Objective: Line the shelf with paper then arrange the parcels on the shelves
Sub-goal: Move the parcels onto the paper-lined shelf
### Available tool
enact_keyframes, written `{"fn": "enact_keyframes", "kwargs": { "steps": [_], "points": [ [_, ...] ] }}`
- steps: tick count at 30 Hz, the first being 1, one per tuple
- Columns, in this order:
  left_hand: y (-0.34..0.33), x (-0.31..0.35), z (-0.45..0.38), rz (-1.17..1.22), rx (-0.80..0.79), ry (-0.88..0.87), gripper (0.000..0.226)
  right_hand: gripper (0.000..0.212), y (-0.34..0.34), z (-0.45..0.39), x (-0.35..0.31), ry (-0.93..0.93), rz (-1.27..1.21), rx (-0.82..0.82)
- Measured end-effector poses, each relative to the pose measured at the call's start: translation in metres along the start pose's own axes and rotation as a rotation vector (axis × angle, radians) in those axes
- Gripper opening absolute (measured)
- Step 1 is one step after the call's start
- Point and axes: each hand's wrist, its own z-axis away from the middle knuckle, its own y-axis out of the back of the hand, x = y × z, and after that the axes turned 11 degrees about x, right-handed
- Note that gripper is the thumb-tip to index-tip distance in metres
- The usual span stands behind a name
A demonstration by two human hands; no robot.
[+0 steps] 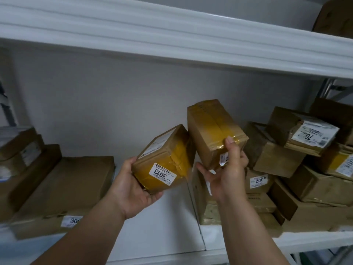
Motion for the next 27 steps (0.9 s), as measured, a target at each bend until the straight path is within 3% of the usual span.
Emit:
{"fn": "enact_keyframes", "kwargs": {
  "steps": [10,17,27],
  "points": [
    [0.07,0.059,0.038,-0.188,0.34,-0.421,0.041,0.091,-0.055,0.041,0.077,0.132,0.291,0.093],
    [0.129,0.121,0.064,-0.339,0.527,-0.703,0.088,0.103,-0.093,0.073,0.145,0.203,0.514,-0.003],
    [0.185,0.18,0.103,-0.326,0.551,-0.836,0.089,0.108,-0.15,0.129,0.234,0.336,0.772,-0.232]
  ]
}}
